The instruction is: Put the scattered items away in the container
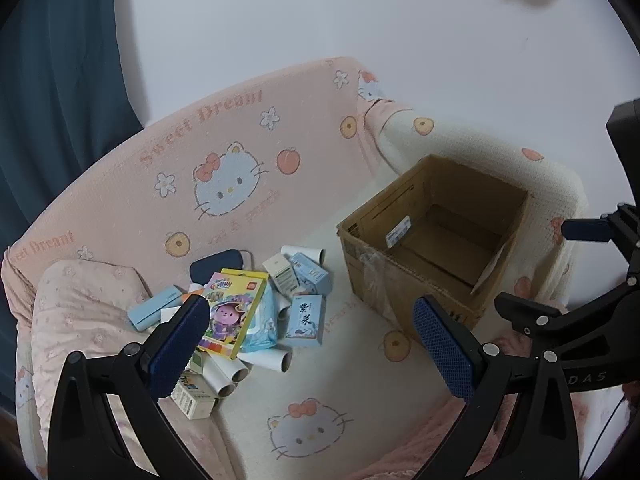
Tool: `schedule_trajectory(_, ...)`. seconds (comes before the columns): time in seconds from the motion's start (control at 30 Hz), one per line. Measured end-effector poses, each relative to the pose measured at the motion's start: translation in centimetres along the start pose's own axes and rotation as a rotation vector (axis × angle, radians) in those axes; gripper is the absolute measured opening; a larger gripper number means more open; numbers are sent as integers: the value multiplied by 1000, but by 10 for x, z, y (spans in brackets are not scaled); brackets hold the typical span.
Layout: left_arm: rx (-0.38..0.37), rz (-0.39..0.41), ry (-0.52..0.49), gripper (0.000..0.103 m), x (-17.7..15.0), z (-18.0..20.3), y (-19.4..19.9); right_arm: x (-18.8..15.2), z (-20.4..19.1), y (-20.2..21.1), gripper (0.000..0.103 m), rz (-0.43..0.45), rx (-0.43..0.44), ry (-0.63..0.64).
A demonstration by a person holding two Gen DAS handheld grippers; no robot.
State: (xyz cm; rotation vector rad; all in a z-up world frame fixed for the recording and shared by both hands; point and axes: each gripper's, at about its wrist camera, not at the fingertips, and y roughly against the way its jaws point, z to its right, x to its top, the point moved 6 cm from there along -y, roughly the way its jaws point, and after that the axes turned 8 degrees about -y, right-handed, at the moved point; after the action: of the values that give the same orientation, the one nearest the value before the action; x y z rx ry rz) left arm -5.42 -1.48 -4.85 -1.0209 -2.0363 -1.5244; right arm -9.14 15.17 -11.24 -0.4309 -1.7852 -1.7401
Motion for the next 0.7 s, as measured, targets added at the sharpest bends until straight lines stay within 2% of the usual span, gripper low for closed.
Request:
schedule_trajectory(0.17, 13, -11, 2, 103, -12, -16, -13, 2, -11, -10, 103, -35, -36, 37)
schedule_trajectory(0.47, -131, -90, 208, 103, -33, -62, -50, 3, -41, -32, 103, -96, -56, 120)
schedule_trajectory(0.7, -113, -131, 313, 103, -57, -89, -65, 11, -65, -46, 103, -112, -57, 182)
